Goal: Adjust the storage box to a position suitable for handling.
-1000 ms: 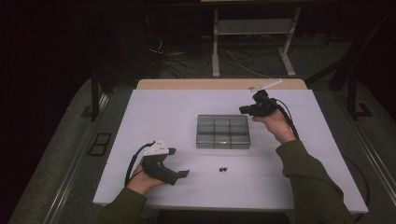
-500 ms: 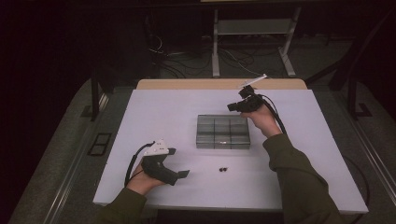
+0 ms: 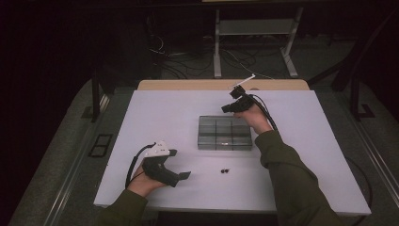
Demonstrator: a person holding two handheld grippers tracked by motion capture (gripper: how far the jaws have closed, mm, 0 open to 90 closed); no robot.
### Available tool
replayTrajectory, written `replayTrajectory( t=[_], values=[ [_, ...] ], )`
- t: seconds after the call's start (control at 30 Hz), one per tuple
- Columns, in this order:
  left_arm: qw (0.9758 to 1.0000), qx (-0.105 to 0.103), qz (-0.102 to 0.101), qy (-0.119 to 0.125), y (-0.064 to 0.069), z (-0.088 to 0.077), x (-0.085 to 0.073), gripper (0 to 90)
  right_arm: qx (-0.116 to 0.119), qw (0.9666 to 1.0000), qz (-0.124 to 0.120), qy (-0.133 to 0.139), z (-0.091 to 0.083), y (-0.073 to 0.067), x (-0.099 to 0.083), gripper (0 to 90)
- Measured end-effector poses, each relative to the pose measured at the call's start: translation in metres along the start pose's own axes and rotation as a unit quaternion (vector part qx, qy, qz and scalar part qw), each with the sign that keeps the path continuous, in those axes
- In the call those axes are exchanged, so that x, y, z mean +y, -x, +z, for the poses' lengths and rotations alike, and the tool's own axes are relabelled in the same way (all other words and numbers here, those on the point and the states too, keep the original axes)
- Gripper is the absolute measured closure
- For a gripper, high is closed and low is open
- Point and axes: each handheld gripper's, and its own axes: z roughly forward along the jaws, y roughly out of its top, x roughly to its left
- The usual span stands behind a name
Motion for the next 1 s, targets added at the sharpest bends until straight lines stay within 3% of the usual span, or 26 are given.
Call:
replayTrajectory(
  t=[0.3, 0.73, 1.0],
  values=[
    [1.0, -0.001, 0.0, -0.001, 0.0, 0.0, 0.0, 0.0, -0.002, 0.9997, 0.001, -0.022, 0.011, 0.004, -0.003, 89.2],
    [1.0, -0.003, -0.001, -0.002, 0.0, 0.0, 0.0, 0.0, -0.005, 0.9995, 0.013, -0.027, 0.012, 0.004, -0.005, 89.4],
    [1.0, -0.004, -0.001, -0.001, 0.0, 0.0, 0.0, 0.0, -0.004, 0.9993, 0.003, -0.036, 0.013, -0.003, -0.005, 89.4]
  ],
)
